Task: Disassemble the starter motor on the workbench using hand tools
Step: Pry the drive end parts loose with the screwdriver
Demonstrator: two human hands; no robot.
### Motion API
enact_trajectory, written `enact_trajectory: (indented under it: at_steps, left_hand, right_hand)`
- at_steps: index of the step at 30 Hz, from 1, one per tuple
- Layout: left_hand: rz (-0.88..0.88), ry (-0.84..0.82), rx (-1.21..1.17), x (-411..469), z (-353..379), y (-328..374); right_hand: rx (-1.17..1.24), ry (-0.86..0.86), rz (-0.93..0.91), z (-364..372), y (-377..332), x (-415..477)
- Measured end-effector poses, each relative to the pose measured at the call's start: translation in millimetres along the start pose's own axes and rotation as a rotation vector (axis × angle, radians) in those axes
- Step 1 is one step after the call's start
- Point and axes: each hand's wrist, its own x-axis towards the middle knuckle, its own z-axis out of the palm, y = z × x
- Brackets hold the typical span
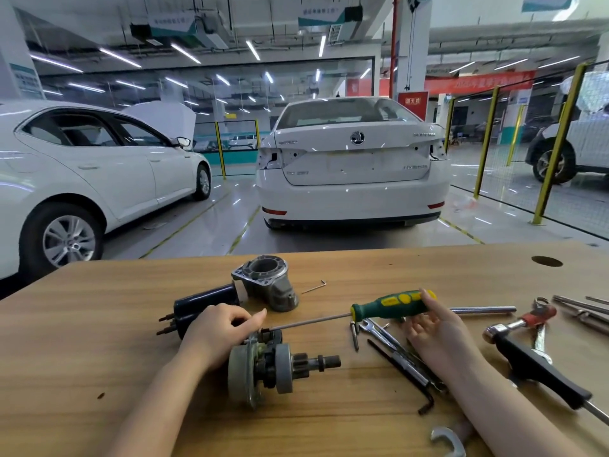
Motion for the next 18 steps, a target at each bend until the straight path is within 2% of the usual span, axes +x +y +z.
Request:
enact_trajectory:
  at_steps: [11, 18]
  left_hand:
    - [0.001, -0.009, -0.008, -0.8, -0.2, 0.2]
    - [0.008, -0.017, 0.021, 0.7, 0.1, -2.9]
  right_hand:
    - [-0.04, -0.084, 0.033, 0.0, -2.6, -4.9]
    - [-0.111, -0.064, 0.024, -4.3, -3.4, -0.1]
